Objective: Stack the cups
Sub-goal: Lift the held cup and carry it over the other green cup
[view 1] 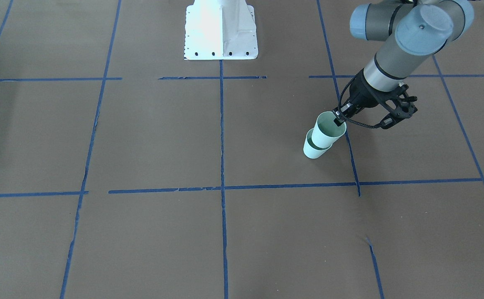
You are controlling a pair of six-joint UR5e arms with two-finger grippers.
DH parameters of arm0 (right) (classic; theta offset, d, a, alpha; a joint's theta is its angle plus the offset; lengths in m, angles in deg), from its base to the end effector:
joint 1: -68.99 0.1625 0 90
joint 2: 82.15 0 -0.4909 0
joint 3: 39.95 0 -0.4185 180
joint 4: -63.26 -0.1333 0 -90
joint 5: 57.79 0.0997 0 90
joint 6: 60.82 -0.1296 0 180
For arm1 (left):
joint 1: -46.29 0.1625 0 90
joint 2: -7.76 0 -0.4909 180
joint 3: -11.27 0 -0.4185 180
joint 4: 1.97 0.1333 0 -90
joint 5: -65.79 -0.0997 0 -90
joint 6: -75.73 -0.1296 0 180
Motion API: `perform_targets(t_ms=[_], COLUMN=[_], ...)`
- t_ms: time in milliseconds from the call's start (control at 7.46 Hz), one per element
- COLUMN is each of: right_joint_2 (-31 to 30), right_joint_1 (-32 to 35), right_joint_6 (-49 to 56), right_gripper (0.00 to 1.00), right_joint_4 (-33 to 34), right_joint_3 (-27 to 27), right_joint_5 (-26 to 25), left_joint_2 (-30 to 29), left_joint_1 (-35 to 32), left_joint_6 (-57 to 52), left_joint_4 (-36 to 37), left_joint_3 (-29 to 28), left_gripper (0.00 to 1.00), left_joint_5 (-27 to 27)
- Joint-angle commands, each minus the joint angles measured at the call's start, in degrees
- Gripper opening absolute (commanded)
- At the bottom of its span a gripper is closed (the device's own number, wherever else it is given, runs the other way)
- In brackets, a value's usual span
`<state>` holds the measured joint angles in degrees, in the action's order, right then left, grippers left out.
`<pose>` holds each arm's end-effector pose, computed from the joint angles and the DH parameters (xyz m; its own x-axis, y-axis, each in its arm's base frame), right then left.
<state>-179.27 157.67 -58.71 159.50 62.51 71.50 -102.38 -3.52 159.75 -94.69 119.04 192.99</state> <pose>0.0408 -0.4550 0.7125 0.7726 -0.0447 0.6333 0.0515 0.9986 0.0076 0.3724 -0.5260 0.3797 0.5240 -0.4917 -0.6954 0.3015 0.8707 -0.3885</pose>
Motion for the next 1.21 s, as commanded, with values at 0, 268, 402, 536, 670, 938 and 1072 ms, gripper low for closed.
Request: perform_targets(t_ms=[0, 268, 402, 536, 670, 938, 1072], right_joint_2=[0.0, 0.0, 0.0, 0.0, 0.0, 0.0, 0.0], right_joint_1=[0.0, 0.0, 0.0, 0.0, 0.0, 0.0, 0.0], right_joint_6=[0.0, 0.0, 0.0, 0.0, 0.0, 0.0, 0.0], right_gripper=[1.0, 1.0, 1.0, 1.0, 1.0, 1.0, 1.0], right_joint_4=[0.0, 0.0, 0.0, 0.0, 0.0, 0.0, 0.0], right_joint_3=[0.02, 0.02, 0.02, 0.02, 0.02, 0.02, 0.02], right_joint_5=[0.01, 0.01, 0.01, 0.01, 0.01, 0.01, 0.01], left_joint_2=[-0.07, -0.25, -0.25, -0.34, -0.42, -0.42, -0.42], left_joint_1=[0.24, 0.33, 0.42, 0.42, 0.59, 0.68, 0.68], left_joint_6=[0.1, 0.19, 0.27, 0.27, 0.27, 0.19, 0.1], left_joint_4=[0.0, 0.0, 0.0, 0.0, -0.09, -0.18, -0.26], left_joint_3=[-0.63, -0.11, -0.36, -0.45, -0.72, -0.8, -0.81], left_gripper=[0.0, 0.0, 0.0, 0.0, 0.0, 0.13, 0.52], left_joint_5=[0.07, 0.16, 0.25, 0.33, 0.25, 0.51, 0.51])
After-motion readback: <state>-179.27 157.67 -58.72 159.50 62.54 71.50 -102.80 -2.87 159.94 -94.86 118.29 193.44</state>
